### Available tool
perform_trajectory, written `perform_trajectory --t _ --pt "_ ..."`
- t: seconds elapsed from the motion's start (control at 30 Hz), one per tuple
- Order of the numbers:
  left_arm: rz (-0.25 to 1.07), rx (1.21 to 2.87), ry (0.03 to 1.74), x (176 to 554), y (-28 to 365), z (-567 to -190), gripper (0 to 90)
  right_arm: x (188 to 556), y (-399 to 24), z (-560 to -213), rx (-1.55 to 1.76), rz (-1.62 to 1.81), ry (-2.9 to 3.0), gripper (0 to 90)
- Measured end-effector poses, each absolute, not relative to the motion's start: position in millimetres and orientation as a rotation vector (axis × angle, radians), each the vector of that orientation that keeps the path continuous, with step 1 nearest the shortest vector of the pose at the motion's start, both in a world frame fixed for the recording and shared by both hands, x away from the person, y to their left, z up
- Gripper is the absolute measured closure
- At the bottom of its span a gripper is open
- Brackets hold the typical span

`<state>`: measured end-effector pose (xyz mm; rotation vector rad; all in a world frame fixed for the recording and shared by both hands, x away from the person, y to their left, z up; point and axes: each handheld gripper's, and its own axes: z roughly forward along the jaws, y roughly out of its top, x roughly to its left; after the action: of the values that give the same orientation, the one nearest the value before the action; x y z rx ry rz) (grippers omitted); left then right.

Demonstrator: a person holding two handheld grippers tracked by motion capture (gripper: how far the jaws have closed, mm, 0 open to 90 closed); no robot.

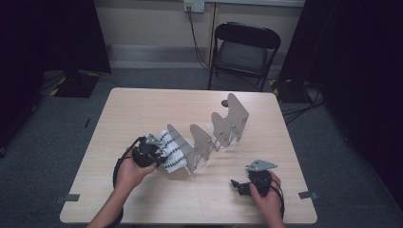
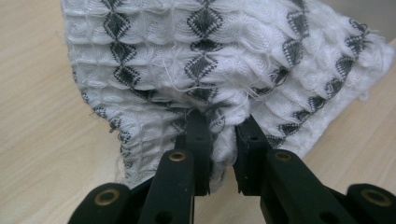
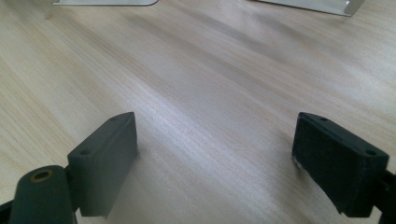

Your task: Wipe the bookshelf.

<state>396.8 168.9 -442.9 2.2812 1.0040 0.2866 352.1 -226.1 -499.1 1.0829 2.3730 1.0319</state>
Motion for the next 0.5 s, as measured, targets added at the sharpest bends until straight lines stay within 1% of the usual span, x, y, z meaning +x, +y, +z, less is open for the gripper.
perform_trajectory --t 0.27,0.5 --pt "0.258 2.273 1.079 400.7 176.0 -463.4 78.8 352.1 -226.1 -499.0 1.082 1.031 2.375 13.4" --pt "0.252 2.265 1.104 399.4 181.1 -467.8 78.4 352.1 -226.1 -499.1 1.083 1.032 2.373 13.4"
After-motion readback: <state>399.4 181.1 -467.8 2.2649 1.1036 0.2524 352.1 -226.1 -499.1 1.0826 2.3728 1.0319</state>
